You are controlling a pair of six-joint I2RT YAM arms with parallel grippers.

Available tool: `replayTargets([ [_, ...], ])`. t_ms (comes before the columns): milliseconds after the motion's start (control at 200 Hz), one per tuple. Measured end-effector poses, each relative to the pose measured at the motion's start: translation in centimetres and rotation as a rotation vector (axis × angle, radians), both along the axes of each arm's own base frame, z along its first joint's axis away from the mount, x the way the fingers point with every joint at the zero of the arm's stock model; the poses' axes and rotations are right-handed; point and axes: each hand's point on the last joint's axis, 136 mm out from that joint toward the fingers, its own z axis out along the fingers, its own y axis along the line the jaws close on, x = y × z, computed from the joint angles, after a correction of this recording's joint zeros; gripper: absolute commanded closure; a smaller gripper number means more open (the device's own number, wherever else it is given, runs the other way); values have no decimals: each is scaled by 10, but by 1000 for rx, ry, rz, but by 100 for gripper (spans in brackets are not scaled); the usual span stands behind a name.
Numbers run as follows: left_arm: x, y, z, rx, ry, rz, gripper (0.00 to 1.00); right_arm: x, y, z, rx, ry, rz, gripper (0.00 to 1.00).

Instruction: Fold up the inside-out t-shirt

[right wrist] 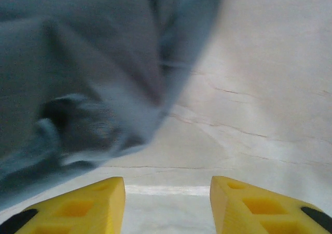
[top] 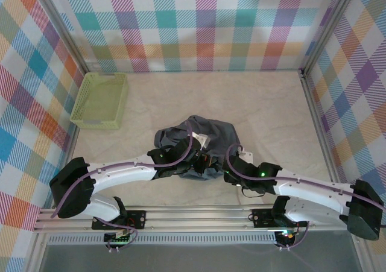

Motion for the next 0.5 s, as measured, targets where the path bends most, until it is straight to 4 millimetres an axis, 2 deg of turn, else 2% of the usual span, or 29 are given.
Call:
replayTargets([
  [85, 0, 0, 0, -1, 2, 3, 100, 2, 15, 6, 43, -21, 38, 53],
  [270, 0, 0, 0, -3, 4, 5, 100, 8, 40, 2, 35, -5, 73, 56],
  [500, 0, 0, 0, -3, 4, 4, 100, 16, 46, 0, 18, -17, 54, 57],
])
